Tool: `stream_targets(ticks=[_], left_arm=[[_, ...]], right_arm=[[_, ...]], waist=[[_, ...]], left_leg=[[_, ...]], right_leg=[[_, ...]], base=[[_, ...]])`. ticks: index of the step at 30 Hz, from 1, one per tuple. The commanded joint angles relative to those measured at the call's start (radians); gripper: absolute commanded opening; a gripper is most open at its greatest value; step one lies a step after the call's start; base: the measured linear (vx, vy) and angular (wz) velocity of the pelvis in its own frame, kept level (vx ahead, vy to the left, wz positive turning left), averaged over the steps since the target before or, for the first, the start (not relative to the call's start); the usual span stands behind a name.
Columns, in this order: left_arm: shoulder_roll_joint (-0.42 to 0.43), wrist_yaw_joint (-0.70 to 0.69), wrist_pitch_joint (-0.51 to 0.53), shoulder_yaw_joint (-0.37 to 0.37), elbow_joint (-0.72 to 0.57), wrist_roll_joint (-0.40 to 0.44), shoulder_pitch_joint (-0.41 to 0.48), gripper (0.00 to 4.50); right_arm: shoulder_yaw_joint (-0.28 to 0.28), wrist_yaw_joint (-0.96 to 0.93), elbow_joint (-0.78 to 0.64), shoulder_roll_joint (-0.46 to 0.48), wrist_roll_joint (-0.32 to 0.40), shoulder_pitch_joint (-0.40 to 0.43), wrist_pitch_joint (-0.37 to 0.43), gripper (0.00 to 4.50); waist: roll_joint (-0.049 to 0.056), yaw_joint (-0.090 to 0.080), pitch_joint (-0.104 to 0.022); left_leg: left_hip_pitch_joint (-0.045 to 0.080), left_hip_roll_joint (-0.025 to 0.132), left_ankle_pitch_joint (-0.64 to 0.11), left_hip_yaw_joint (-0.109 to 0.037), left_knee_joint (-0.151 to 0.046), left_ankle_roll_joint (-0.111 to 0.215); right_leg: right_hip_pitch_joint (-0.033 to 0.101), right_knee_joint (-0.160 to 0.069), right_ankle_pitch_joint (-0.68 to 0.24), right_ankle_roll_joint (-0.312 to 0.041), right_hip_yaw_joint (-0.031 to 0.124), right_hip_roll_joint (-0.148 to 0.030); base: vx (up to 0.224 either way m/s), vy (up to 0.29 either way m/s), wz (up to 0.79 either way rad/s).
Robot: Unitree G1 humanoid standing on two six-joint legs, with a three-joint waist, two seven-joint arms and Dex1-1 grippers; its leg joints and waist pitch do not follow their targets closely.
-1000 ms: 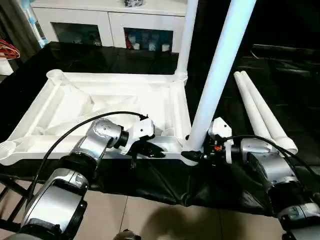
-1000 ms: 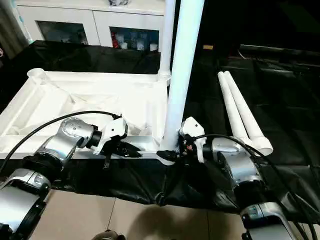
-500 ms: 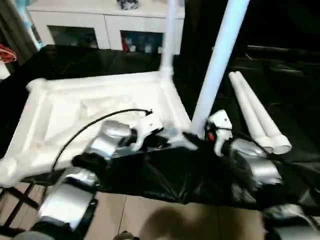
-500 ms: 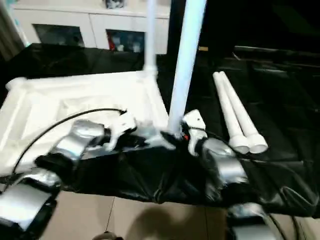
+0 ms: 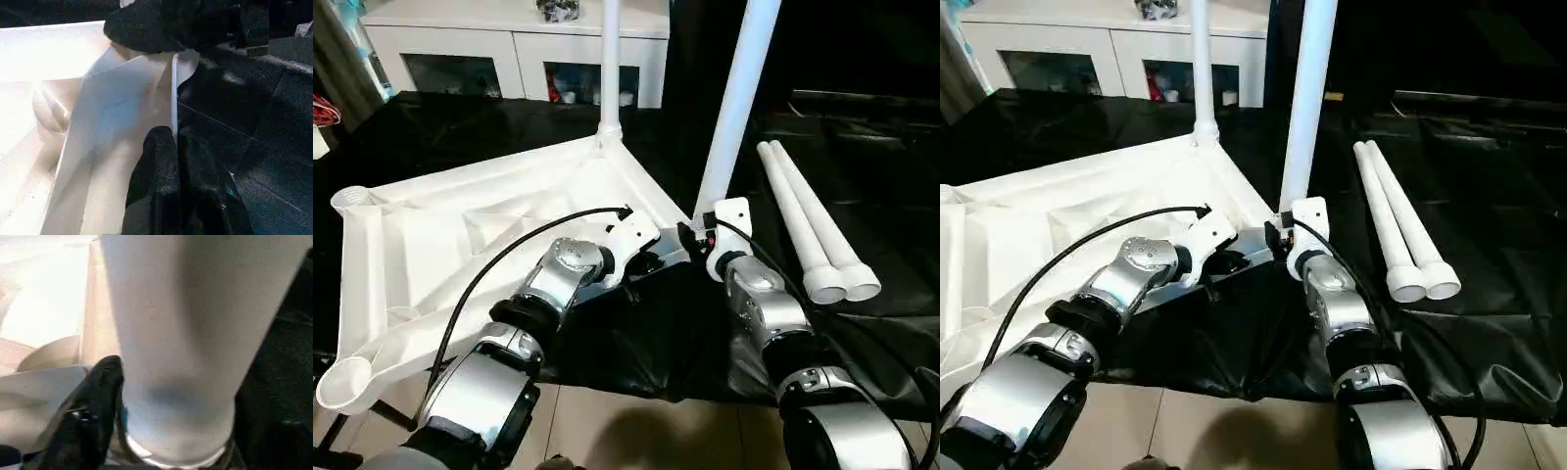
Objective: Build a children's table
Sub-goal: Rotate leg to tighten
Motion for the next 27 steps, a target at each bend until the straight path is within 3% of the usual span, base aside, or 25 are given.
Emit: stream_targets(ticks=[1,5,10,14,17,21,26,27], left_arm=[[-0.028,-0.032,-0.068,-0.018,-0.049,-0.007,-0.009,0.00],[0.018,-0.116,-0.105,-0.038,-0.073,-0.009,0.020,0.00],[0.089,-0.250,-0.151,-0.057,-0.112,-0.020,0.058,0.00],[0.126,-0.316,-0.171,-0.064,-0.119,-0.026,0.068,0.00],[0.168,-0.392,-0.179,-0.070,-0.135,-0.037,0.076,0.00],[0.189,-0.440,-0.182,-0.068,-0.150,-0.048,0.083,0.00],[0.216,-0.521,-0.184,-0.066,-0.157,-0.067,0.086,0.00],[0.217,-0.527,-0.184,-0.067,-0.158,-0.069,0.086,0.00]], right_arm=[[0.045,0.080,0.025,0.039,0.005,-0.002,0.005,3.57],[0.082,0.165,0.008,-0.011,-0.012,0.013,-0.024,3.93],[0.128,0.372,-0.044,-0.104,-0.022,0.049,-0.046,3.93],[0.150,0.498,-0.087,-0.156,-0.016,0.072,-0.046,3.93],[0.177,0.669,-0.155,-0.230,0.020,0.101,-0.033,3.93],[0.192,0.771,-0.204,-0.269,0.049,0.120,-0.006,3.93],[0.218,0.918,-0.281,-0.325,0.079,0.155,0.044,3.93],[0.219,0.922,-0.282,-0.327,0.079,0.156,0.044,3.67]], waist=[[-0.004,-0.003,-0.066],[-0.003,-0.007,-0.068],[-0.005,-0.001,-0.068],[-0.003,-0.001,-0.066],[-0.008,0.004,-0.065],[-0.008,0.014,-0.067],[-0.007,0.023,-0.068],[-0.007,0.023,-0.069]], left_leg=[[0.012,0.086,-0.197,-0.047,-0.073,0.044],[0.009,0.088,-0.178,-0.046,-0.072,0.051],[0.003,0.089,-0.155,-0.041,-0.067,0.080],[0.006,0.092,-0.178,-0.042,-0.069,0.075],[0.006,0.092,-0.181,-0.041,-0.068,0.076],[0.006,0.093,-0.161,-0.040,-0.066,0.083],[0.006,0.096,-0.147,-0.042,-0.066,0.094],[0.006,0.096,-0.147,-0.042,-0.066,0.092]], right_leg=[[0.045,-0.080,-0.317,-0.146,0.080,-0.133],[0.047,-0.074,-0.283,-0.158,0.080,-0.132],[0.050,-0.067,-0.250,-0.160,0.080,-0.130],[0.046,-0.073,-0.298,-0.155,0.077,-0.128],[0.047,-0.073,-0.315,-0.148,0.078,-0.127],[0.045,-0.067,-0.278,-0.164,0.078,-0.128],[0.044,-0.066,-0.270,-0.158,0.077,-0.127],[0.044,-0.066,-0.271,-0.158,0.077,-0.127]], base=[[0.000,0.000,0.00],[0.000,0.000,0.00],[0.000,0.000,0.00],[0.000,0.000,0.00],[0.000,0.000,0.00],[0.000,0.000,0.00],[0.000,0.000,0.00],[0.000,0.000,0.00]])
